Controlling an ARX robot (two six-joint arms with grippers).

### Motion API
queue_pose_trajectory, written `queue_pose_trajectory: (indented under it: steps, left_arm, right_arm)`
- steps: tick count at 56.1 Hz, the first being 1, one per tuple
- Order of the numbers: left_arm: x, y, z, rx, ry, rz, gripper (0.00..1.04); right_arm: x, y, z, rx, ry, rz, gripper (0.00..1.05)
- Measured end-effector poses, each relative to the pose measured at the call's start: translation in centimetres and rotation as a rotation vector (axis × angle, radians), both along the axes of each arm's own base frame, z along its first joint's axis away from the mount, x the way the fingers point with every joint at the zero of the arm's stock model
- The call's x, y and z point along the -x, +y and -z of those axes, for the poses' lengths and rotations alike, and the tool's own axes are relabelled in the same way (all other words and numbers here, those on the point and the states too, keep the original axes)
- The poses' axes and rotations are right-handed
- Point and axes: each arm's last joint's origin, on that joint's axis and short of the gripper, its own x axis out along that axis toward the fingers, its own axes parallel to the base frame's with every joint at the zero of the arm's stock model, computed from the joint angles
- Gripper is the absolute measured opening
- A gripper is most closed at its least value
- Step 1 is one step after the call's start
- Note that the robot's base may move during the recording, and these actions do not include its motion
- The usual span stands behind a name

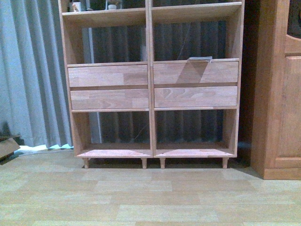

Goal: Organize books on shelf

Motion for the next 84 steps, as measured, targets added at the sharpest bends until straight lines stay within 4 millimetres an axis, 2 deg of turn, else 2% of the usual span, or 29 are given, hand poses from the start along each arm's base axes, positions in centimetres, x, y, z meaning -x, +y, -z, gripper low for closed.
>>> queue_pose_trajectory:
  steps: [84]
  left_arm:
    - [0.00, 0.00, 0.00, 0.000, 0.000, 0.000, 0.97]
  right_arm:
    - [0.00, 0.00, -0.01, 0.000, 0.000, 0.000, 0.98]
